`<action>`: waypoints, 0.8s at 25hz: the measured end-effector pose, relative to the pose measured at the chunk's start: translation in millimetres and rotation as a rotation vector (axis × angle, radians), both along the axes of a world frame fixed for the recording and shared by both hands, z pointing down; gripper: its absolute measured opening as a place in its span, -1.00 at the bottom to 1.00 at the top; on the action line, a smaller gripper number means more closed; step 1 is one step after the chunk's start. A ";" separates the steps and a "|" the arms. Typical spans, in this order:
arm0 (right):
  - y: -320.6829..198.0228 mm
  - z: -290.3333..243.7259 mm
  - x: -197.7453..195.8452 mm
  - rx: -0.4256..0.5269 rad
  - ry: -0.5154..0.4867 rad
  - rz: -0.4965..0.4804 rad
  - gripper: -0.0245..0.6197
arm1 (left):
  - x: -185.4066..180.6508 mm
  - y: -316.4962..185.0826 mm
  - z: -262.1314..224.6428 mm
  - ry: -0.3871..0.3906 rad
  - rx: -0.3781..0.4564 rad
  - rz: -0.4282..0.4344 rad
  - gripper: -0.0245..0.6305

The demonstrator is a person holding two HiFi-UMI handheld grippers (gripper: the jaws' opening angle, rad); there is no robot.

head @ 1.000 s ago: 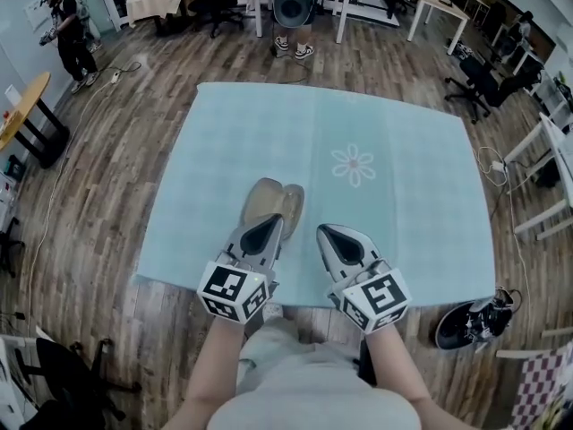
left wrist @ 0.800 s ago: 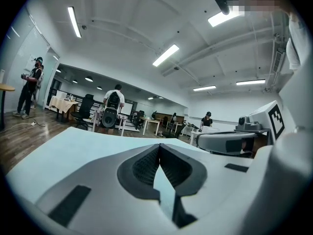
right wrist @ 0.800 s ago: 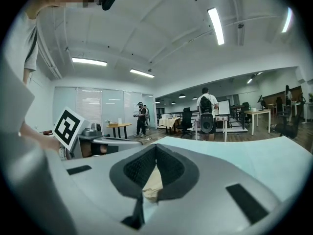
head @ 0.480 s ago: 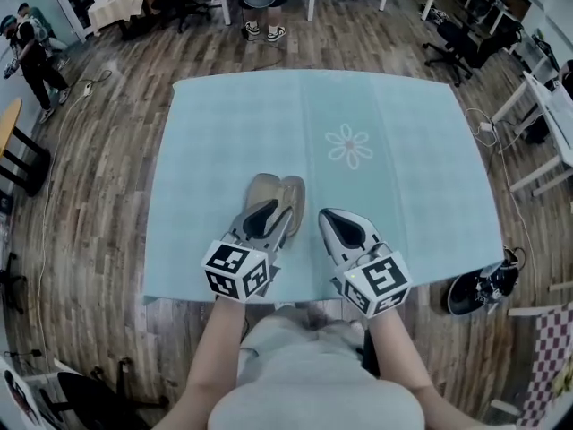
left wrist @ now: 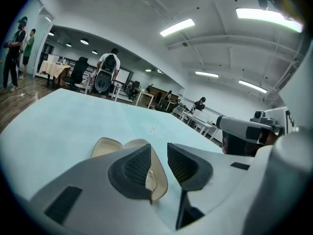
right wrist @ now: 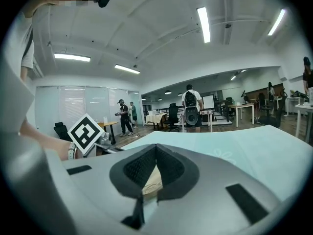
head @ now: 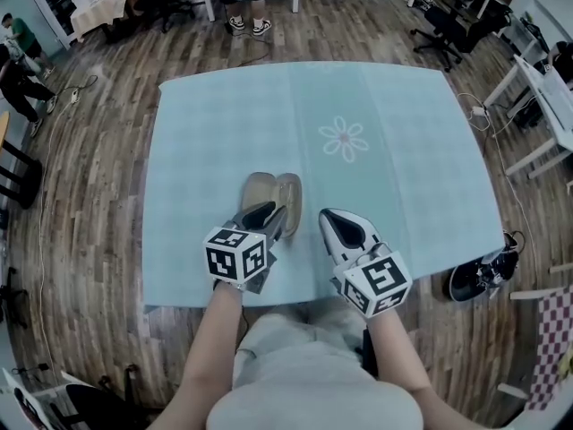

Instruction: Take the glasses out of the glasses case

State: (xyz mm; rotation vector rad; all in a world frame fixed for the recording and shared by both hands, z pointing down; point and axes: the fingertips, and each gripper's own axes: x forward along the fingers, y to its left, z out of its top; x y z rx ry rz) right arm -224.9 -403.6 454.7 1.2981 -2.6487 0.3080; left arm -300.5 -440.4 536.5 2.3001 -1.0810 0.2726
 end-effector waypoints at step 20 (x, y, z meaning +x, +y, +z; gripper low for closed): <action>-30.2 35.4 9.3 -0.105 -0.045 -0.039 -0.90 | 21.3 -25.3 79.7 -0.082 -0.353 -0.025 -0.61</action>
